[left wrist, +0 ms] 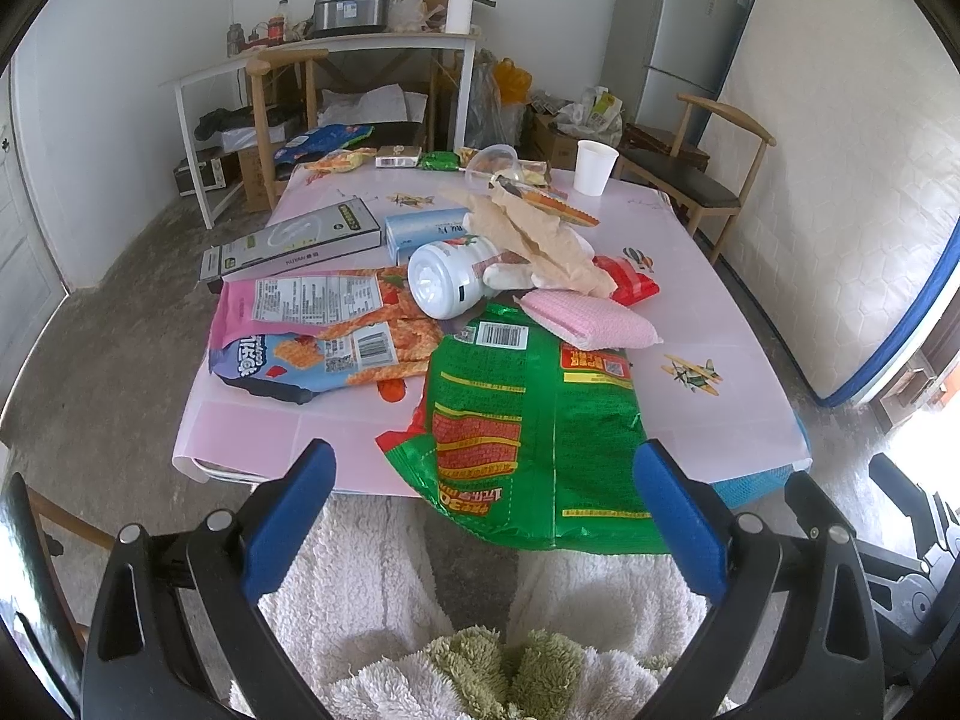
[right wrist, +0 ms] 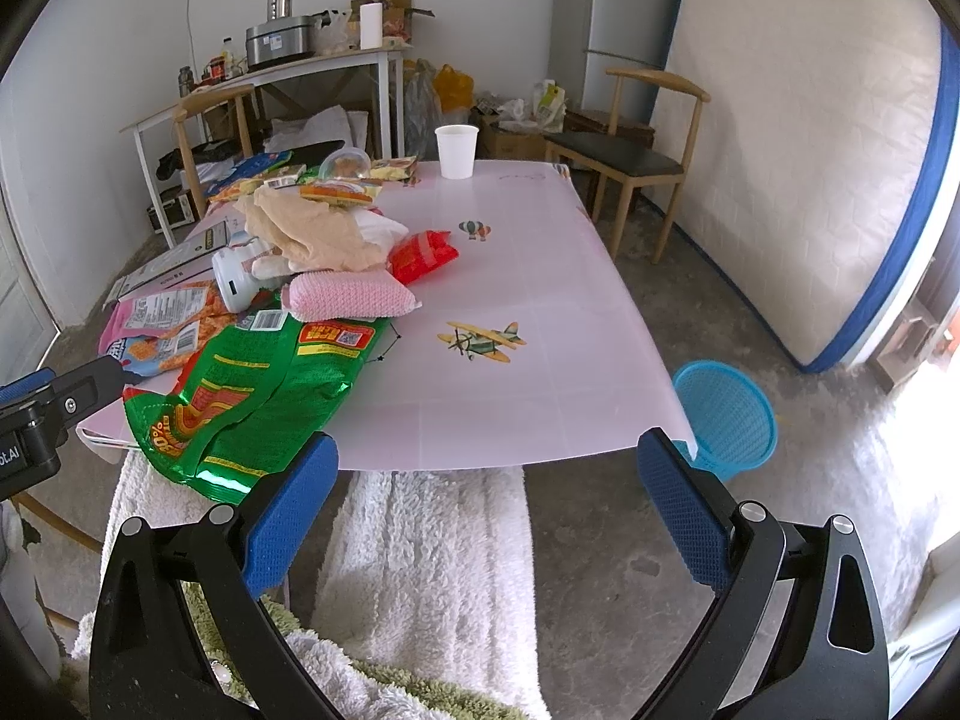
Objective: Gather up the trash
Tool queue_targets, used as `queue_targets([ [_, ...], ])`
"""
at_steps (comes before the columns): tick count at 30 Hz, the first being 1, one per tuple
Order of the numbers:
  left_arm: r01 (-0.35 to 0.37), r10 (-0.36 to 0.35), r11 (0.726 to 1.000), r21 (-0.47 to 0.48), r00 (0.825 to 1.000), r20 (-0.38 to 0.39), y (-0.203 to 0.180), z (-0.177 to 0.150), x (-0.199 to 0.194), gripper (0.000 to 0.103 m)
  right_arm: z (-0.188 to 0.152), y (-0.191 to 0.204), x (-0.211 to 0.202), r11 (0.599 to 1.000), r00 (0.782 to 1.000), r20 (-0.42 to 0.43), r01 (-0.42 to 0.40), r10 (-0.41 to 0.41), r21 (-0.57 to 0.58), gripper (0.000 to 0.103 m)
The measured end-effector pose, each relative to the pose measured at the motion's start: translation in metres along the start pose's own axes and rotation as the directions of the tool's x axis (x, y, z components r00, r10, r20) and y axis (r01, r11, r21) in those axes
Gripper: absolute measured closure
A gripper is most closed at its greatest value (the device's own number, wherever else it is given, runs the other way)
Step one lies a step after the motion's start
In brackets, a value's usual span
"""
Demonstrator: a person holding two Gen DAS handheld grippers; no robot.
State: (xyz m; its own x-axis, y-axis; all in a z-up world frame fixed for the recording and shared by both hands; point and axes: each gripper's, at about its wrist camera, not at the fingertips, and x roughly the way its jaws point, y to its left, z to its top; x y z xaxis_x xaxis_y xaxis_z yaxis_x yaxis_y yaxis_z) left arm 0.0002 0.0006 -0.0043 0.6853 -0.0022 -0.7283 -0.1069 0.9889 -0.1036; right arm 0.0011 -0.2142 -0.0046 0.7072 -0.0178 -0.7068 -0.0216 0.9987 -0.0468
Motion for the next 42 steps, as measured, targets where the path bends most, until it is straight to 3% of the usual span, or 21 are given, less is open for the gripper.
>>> queue_targets([
  [25, 0.000, 0.000, 1.000, -0.001, 1.000, -0.005, 0.000, -0.001, 0.001, 0.006, 0.000, 0.001, 0.000, 1.000, 1.000, -0.001, -0.003, 0.003, 0.003, 0.008],
  [36, 0.003, -0.003, 1.000, 0.001, 1.000, -0.029, 0.014, -0.021, 0.012, 0.006, -0.010, 0.002, 0.013, 1.000, 1.000, -0.012, -0.015, 0.016, 0.010, 0.008],
  [42, 0.042, -0.042, 0.999, -0.006, 0.999, 0.000, 0.021, -0.019, 0.013, 0.006, -0.002, 0.004, 0.012, 0.999, 0.998, 0.051, -0.028, 0.027, 0.017, 0.008],
])
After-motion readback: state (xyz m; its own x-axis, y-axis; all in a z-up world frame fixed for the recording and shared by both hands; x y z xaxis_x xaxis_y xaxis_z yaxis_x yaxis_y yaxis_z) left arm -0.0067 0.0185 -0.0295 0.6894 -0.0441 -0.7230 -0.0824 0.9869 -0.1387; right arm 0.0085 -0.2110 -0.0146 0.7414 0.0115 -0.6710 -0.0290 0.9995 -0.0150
